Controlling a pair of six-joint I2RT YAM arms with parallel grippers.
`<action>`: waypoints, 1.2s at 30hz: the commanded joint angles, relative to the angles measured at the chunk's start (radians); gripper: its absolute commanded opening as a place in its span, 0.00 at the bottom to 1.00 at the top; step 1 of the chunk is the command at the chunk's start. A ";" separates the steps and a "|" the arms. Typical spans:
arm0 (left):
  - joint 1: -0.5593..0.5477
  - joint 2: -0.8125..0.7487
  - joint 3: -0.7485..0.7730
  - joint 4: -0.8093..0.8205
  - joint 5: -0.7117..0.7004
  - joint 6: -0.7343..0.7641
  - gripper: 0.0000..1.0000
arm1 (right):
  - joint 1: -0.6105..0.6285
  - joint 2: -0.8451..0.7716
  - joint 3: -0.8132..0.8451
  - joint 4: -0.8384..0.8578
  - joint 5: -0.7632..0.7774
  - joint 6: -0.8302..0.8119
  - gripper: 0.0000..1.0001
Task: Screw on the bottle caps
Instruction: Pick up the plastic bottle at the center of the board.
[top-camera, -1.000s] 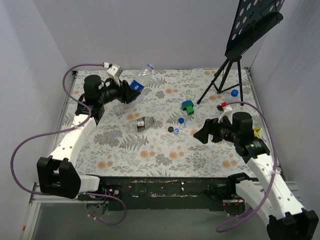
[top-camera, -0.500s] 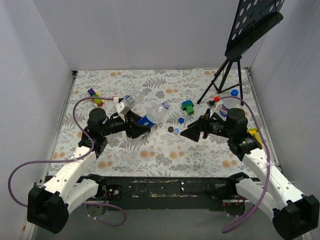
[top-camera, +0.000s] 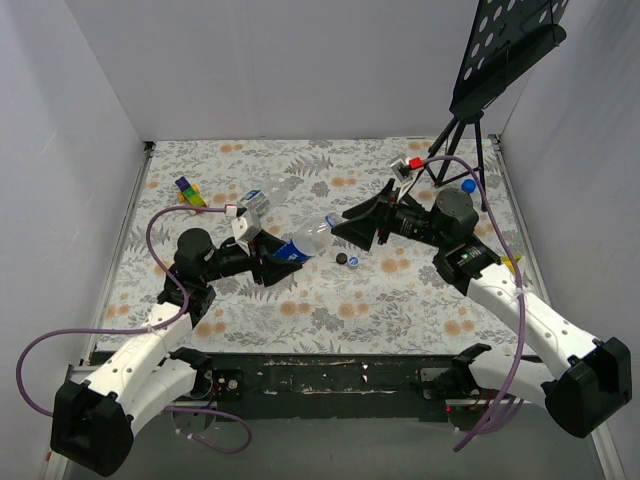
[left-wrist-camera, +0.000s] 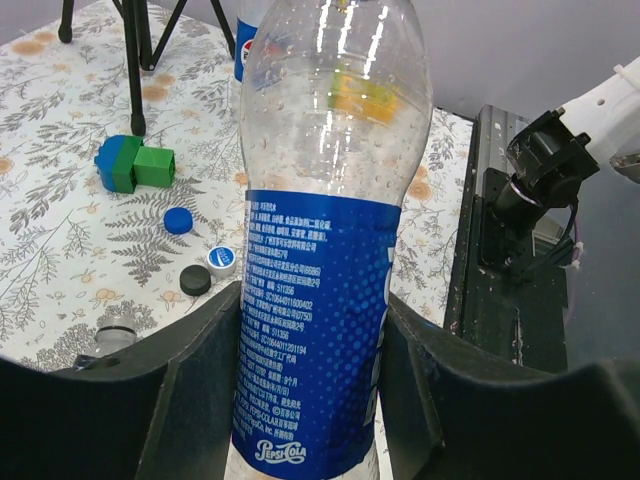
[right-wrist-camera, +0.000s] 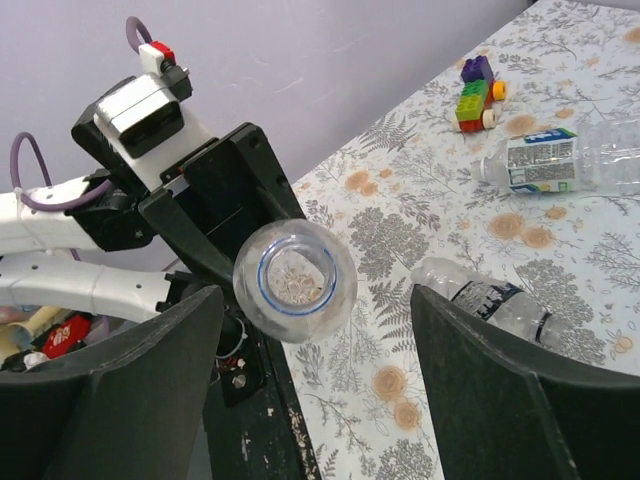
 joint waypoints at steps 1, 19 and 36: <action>-0.014 -0.027 -0.001 -0.003 -0.019 0.033 0.47 | 0.026 0.051 0.071 0.114 0.004 0.047 0.80; -0.021 -0.039 0.030 -0.061 -0.068 0.040 0.96 | 0.045 0.094 0.142 0.001 -0.020 -0.086 0.08; -0.056 0.263 0.401 -0.224 0.004 0.087 0.91 | 0.045 0.220 0.338 -0.370 -0.068 -0.384 0.05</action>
